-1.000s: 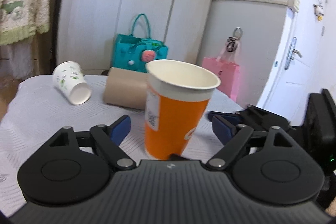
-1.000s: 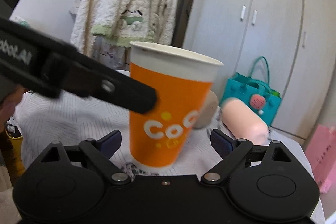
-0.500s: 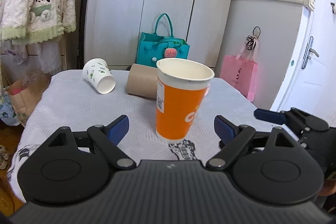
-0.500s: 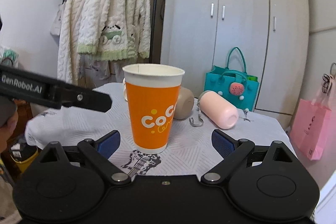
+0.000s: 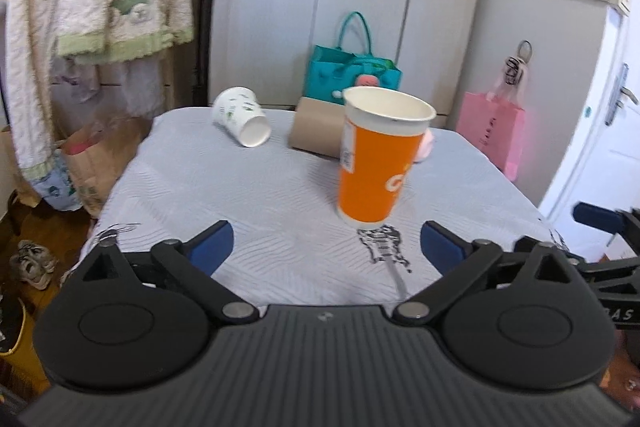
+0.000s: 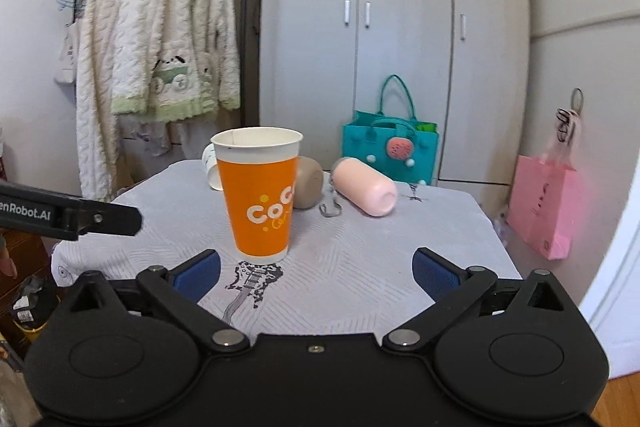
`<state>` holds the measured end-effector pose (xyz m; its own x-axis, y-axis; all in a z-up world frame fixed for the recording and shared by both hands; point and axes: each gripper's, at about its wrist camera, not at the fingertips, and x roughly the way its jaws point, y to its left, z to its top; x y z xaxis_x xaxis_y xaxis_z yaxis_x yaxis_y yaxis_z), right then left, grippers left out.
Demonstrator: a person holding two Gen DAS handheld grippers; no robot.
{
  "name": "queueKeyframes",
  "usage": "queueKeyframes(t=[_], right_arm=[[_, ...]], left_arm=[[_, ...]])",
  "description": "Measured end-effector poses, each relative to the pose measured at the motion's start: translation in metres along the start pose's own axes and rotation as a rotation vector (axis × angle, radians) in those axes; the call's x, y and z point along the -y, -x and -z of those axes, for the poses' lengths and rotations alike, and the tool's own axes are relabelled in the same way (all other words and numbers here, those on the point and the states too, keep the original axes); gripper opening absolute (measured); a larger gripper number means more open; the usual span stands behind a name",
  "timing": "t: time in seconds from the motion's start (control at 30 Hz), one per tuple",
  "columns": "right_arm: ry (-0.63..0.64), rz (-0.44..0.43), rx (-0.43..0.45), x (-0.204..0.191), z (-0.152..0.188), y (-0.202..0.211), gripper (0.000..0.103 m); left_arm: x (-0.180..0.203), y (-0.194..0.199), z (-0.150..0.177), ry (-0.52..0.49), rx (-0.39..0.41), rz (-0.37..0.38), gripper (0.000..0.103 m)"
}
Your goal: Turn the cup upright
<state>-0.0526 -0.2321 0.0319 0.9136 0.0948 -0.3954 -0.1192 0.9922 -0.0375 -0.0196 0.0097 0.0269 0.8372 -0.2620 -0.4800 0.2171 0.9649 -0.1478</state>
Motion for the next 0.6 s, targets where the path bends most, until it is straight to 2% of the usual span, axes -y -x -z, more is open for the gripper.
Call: queueKeyframes(t=[0.37, 0.6], right_arm=[[-0.048, 0.096, -0.038, -0.004, -0.004, 0.005, 0.103], [-0.051, 0.147, -0.061, -0.011, -0.001, 0.005, 0.103]], left_arm=[[-0.007, 0.008, -0.002, -0.015, -0.045, -0.123, 0.103], [-0.007, 0.019, 0.0, -0.047, -0.029, -0.116, 0.103]])
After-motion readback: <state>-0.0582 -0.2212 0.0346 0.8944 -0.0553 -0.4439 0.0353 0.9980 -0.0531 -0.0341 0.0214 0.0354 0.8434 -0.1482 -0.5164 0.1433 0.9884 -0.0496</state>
